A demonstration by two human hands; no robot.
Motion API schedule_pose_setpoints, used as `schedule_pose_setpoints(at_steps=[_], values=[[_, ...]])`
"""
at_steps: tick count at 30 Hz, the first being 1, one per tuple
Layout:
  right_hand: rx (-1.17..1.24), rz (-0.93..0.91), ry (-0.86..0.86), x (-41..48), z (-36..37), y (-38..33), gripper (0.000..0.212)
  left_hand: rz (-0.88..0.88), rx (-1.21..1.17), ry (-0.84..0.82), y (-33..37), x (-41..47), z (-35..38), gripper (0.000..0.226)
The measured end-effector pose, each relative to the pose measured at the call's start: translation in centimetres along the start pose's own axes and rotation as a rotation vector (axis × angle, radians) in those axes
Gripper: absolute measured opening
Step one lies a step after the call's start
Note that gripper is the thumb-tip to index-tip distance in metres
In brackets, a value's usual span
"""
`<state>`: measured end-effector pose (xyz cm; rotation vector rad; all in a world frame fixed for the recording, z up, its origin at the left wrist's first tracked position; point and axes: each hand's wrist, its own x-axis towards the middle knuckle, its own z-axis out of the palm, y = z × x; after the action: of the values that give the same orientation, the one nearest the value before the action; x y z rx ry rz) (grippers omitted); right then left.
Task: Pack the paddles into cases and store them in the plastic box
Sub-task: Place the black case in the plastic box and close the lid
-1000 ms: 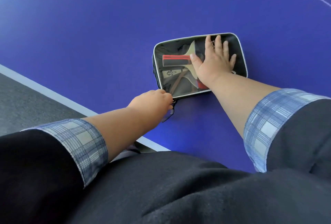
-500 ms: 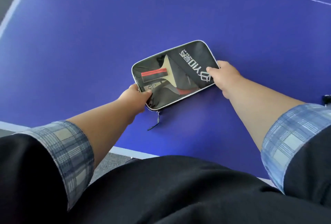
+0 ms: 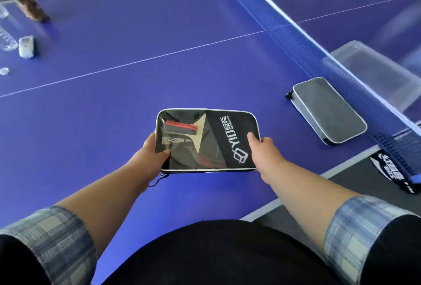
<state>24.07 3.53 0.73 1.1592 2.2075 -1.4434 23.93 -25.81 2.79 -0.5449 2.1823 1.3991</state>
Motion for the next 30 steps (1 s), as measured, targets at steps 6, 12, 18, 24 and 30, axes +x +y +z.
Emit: schedule_pose_setpoints(at_steps=[6,12,18,24,30], values=[[0.296,-0.013,0.198,-1.6,-8.3,2.9,0.051,0.170,0.123,-0.143,7.1,0.7,5.9,0.054],[0.686,0.070,0.077,0.6,-16.2,5.9,0.022,0.286,0.182,-0.163,14.8,1.3,15.0,0.033],[0.624,0.152,0.100,6.3,-24.2,7.1,0.021,0.316,0.267,-0.177,21.8,2.1,24.8,0.032],[0.512,0.164,0.021,12.4,-29.2,6.6,0.043,0.330,0.385,-0.095,28.5,7.1,33.3,0.038],[0.530,0.296,0.078,17.4,-28.4,5.6,0.041,0.398,0.533,-0.141,33.2,14.4,39.4,0.041]])
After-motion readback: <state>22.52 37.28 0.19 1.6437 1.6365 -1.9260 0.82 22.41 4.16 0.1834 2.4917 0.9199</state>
